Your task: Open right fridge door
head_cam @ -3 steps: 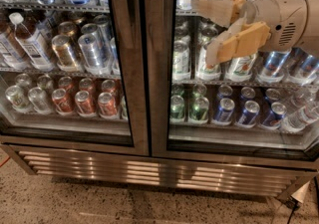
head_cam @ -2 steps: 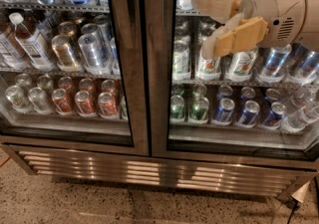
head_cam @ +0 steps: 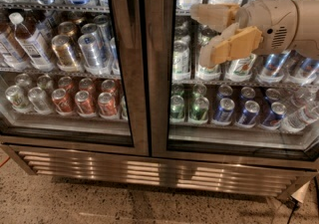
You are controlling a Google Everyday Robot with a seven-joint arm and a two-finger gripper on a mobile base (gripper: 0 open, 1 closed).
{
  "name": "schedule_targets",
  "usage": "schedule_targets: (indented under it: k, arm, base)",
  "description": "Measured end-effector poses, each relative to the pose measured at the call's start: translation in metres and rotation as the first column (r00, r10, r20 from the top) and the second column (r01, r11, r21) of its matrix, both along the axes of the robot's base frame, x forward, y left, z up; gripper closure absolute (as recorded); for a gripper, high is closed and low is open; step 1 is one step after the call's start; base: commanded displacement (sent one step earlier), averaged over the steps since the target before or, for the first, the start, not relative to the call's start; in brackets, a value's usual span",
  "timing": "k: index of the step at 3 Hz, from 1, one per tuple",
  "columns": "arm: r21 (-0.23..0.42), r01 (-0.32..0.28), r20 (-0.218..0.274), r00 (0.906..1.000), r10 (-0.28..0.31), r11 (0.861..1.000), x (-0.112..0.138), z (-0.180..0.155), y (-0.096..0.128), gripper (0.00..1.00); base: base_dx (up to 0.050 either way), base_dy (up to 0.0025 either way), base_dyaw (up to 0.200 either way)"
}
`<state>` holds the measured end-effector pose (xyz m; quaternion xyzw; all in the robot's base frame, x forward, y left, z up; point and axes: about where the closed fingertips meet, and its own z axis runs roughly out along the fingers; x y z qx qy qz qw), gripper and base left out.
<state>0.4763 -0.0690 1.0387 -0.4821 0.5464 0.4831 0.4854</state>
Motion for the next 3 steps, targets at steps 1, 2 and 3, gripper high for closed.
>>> schedule_targets:
  k: [1, 2, 3]
  arm:
    - [0.009, 0.009, 0.015, 0.9998, -0.009, 1.000, -0.004, 0.006, 0.004, 0.00]
    - [0.066, 0.092, 0.050, 0.9942, -0.095, 0.994, -0.011, 0.019, 0.011, 0.00]
    - [0.052, 0.087, 0.029, 0.9956, -0.089, 0.995, -0.008, 0.013, 0.013, 0.00]
  base:
    - [0.000, 0.00000, 0.000]
    - [0.000, 0.00000, 0.000]
    - [0.000, 0.00000, 0.000]
